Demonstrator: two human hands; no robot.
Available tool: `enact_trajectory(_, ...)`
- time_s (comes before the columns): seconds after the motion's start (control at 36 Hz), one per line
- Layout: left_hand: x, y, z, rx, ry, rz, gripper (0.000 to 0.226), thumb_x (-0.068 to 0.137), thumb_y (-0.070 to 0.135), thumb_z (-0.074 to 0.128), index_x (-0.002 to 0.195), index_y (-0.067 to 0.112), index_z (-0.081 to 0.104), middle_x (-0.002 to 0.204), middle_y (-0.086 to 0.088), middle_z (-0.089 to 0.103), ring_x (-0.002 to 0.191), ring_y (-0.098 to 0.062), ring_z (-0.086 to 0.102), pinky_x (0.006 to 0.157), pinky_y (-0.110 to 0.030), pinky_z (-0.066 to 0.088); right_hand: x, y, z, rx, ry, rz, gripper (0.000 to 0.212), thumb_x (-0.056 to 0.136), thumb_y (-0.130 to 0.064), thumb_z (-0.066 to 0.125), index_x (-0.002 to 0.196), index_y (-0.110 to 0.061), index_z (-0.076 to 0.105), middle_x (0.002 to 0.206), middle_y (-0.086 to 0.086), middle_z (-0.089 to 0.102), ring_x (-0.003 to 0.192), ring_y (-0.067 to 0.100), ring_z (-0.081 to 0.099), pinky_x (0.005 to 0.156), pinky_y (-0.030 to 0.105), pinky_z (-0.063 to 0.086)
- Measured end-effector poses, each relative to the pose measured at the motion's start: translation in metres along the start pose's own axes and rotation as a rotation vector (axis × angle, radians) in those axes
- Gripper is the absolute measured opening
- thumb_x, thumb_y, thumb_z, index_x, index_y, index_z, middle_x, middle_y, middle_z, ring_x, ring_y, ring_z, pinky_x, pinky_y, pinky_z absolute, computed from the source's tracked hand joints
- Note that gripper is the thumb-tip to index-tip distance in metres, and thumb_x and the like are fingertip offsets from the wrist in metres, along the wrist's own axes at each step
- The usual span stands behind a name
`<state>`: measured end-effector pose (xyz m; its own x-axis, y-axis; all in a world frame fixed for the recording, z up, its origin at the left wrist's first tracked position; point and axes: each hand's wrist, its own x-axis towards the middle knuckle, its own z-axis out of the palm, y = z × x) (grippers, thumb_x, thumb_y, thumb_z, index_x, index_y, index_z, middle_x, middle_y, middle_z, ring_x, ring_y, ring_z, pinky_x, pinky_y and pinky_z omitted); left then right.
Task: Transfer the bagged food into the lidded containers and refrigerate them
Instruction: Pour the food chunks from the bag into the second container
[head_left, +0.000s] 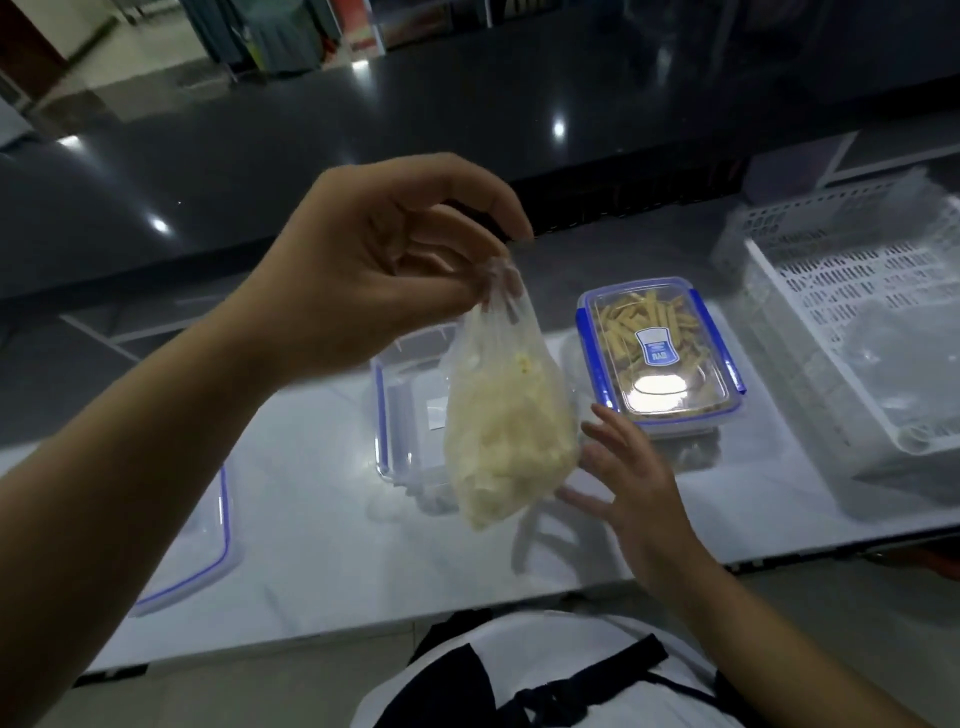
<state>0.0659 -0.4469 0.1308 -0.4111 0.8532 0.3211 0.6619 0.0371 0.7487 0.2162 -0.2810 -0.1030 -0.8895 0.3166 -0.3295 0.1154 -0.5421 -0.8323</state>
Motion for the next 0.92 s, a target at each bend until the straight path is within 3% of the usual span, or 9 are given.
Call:
enact_trajectory(0.11,-0.006,-0.003,-0.019,-0.054,0.023,0.057,0.03,0.088,0.012,0.07,0.116,0.016,0.06,0.108,0.003,0.071,0.1,-0.011,0.073,0.09,-0.026,0.056,0.01,-0.001,0.008,0.389,-0.191,0.412,0.076,0.063,-0.046,0.092,0.13,-0.022,0.066,0.134,0.015,0.063,0.119,0.039,0.063,0.091,0.064,0.051)
enact_trajectory(0.19,-0.009,-0.006,-0.032,-0.09,0.038,0.064,0.033,0.087,0.007,0.069,0.117,0.015,0.058,0.105,0.0,0.071,0.099,-0.012,0.073,0.09,-0.028,0.055,0.018,-0.007,0.022,0.49,-0.334,0.507,0.082,0.061,-0.045,0.093,0.132,-0.016,0.066,0.14,0.019,0.059,0.122,0.041,0.06,0.093,0.064,0.048)
enact_trajectory(0.31,-0.013,-0.014,-0.05,-0.172,0.072,0.04,0.028,0.085,0.004,0.071,0.11,0.013,0.062,0.1,0.007,0.075,0.097,-0.017,0.073,0.09,-0.034,0.055,0.029,-0.007,0.04,0.624,-0.486,0.525,0.075,0.072,-0.037,0.088,0.135,-0.007,0.061,0.143,0.024,0.054,0.127,0.044,0.055,0.106,0.066,0.039)
enact_trajectory(0.44,-0.023,-0.03,-0.081,-0.262,0.159,0.015,0.024,0.087,0.007,0.069,0.109,0.016,0.064,0.1,0.007,0.076,0.096,-0.015,0.073,0.088,-0.036,0.058,0.032,-0.005,0.058,0.566,-0.508,0.452,0.072,0.07,-0.035,0.09,0.133,-0.011,0.064,0.138,0.021,0.059,0.125,0.043,0.057,0.104,0.064,0.039)
enact_trajectory(0.58,-0.038,-0.053,-0.107,-0.415,0.244,-0.028,0.024,0.087,0.024,0.076,0.108,0.02,0.065,0.1,0.004,0.075,0.094,-0.016,0.073,0.083,-0.033,0.06,0.027,0.01,0.071,0.701,-0.55,0.424,0.049,0.102,-0.027,0.053,0.144,-0.003,0.05,0.146,0.021,0.051,0.138,0.037,0.045,0.117,0.051,0.028)
enact_trajectory(0.67,-0.045,-0.061,-0.108,-0.465,0.235,-0.01,0.023,0.087,0.018,0.074,0.108,0.021,0.067,0.1,0.003,0.077,0.093,-0.016,0.074,0.079,-0.03,0.061,0.027,0.012,0.08,0.629,-0.498,0.464,0.055,0.089,-0.027,0.074,0.137,-0.006,0.059,0.145,0.02,0.053,0.14,0.035,0.044,0.12,0.052,0.024)
enact_trajectory(0.72,-0.048,-0.066,-0.108,-0.492,0.231,-0.005,0.023,0.085,0.02,0.077,0.107,0.021,0.068,0.099,0.002,0.077,0.091,-0.015,0.074,0.079,-0.03,0.061,0.031,0.013,0.08,0.577,-0.442,0.427,0.072,0.071,-0.03,0.089,0.135,-0.01,0.062,0.155,0.014,0.041,0.147,0.035,0.031,0.122,0.057,0.012)
enact_trajectory(0.83,-0.056,-0.079,-0.11,-0.541,0.242,-0.016,0.023,0.081,0.023,0.08,0.102,0.022,0.072,0.096,0.002,0.078,0.089,-0.011,0.074,0.08,-0.028,0.06,0.04,0.002,0.082,0.526,-0.438,0.371,0.072,0.071,-0.038,0.088,0.131,-0.008,0.065,0.135,0.019,0.061,0.127,0.036,0.057,0.112,0.053,0.034)
enact_trajectory(0.92,-0.063,-0.096,-0.111,-0.535,0.268,-0.027,0.021,0.08,0.019,0.08,0.1,0.025,0.074,0.094,0.004,0.078,0.088,-0.01,0.074,0.08,-0.026,0.06,0.045,-0.007,0.075,0.408,-0.389,0.388,0.074,0.062,-0.041,0.093,0.125,-0.009,0.07,0.125,0.017,0.068,0.116,0.033,0.064,0.101,0.051,0.047)
